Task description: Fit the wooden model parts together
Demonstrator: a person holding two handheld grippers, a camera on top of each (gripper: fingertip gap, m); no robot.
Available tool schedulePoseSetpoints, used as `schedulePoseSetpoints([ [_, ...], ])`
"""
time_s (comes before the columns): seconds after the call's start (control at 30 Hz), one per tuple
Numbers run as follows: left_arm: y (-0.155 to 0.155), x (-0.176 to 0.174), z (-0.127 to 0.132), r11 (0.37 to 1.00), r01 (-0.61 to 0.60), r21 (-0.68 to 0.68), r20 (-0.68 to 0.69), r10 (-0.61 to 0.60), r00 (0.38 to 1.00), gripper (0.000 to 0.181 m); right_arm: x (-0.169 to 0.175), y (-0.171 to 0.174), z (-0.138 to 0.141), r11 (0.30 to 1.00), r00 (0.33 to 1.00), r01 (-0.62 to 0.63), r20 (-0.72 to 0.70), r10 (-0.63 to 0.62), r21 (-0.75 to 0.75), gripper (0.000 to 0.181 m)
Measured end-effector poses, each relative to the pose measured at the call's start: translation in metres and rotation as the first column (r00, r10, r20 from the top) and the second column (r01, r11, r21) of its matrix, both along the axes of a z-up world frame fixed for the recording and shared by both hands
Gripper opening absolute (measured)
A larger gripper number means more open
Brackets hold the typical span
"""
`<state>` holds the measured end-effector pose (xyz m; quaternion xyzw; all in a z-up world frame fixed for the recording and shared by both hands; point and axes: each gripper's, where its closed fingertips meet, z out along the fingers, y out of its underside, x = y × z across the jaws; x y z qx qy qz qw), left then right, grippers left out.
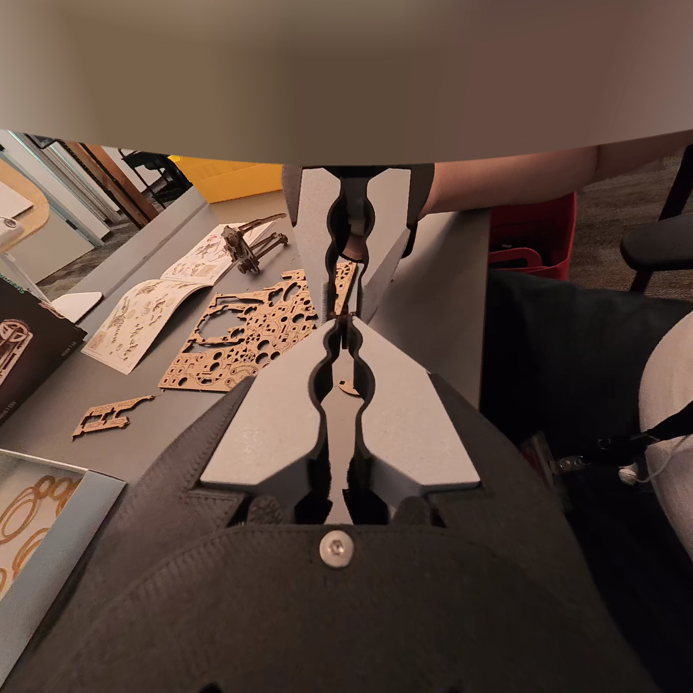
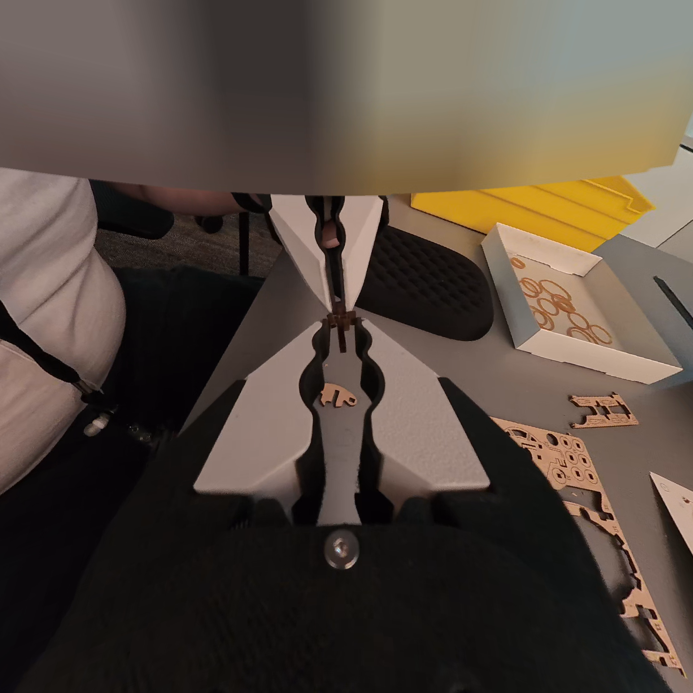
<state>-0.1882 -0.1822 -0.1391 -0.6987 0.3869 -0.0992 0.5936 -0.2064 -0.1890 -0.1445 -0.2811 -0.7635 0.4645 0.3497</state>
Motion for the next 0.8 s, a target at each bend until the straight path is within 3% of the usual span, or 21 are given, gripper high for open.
schedulePoseSetpoints([
  [0.63,0.0004,-0.0035,-0.0002,0.999,-0.003,-0.035,0.033,0.005,0.999,0.002,-0.0027,0.0009,-0.0004,0.998,0.999,0.013,0.032,-0.011,-0.064,0.011],
  [0.8,-0.0006,-0.0051,-0.0040,0.998,-0.007,-0.066,0.025,0.009,1.000,0.012,-0.0006,0.0000,0.0034,0.999,1.000,-0.002,-0.001,0.002,-0.054,0.012],
])
